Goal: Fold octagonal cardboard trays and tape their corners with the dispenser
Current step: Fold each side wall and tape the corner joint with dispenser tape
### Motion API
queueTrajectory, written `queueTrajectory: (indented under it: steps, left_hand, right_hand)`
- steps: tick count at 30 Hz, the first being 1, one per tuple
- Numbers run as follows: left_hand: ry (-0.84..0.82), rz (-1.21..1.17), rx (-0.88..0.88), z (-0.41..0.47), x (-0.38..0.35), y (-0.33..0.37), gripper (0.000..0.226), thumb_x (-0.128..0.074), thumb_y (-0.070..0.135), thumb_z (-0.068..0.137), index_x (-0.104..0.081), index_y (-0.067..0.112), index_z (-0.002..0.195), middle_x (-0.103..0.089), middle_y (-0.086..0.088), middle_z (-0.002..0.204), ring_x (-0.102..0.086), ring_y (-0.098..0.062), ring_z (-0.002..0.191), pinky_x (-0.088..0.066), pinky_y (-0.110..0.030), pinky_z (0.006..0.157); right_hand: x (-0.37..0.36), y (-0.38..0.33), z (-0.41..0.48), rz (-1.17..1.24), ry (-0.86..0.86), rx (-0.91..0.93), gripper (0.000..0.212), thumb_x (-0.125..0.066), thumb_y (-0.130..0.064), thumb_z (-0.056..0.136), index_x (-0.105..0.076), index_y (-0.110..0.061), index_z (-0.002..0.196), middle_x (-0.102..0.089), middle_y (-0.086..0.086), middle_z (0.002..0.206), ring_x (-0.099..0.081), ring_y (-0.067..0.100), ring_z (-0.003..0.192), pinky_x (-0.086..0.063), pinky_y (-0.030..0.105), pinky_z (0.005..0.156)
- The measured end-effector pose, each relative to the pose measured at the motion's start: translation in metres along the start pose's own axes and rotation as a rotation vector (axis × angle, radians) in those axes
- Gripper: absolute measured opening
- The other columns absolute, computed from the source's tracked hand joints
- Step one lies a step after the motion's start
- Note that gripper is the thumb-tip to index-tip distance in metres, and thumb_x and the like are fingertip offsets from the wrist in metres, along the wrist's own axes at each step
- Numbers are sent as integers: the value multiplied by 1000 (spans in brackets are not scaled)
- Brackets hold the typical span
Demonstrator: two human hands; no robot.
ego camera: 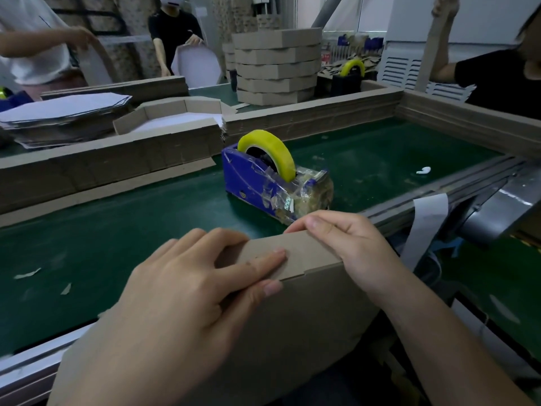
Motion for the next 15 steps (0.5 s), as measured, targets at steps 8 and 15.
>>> queueTrajectory:
  steps: [8, 15]
  left_hand:
    - [-12, 19, 13, -2, 0, -4, 36, -42, 54, 90, -66, 48, 115, -66, 10, 103, -65, -20, 84, -51, -34, 55]
    - [-7, 2, 11, -3, 1, 0, 35, -43, 54, 89, -68, 47, 113, -66, 11, 101, -63, -17, 81, -48, -30, 56]
  right_hand:
    - [39, -12, 44, -274, 210, 156, 21, -48, -37, 96, -69, -36, 96, -60, -19, 90, -55, -10, 81, -41, 10, 74]
    - [62, 8, 104, -434, 75, -296, 21, -58, -40, 92, -73, -31, 81, -62, -10, 92, -48, 8, 81, -33, 29, 64]
Point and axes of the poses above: each hand's wrist, its own z-axis towards the middle knuckle, its own x-axis out of the back of the hand, y = z × x, the point moved 5 cm from there along z, towards the middle knuckle
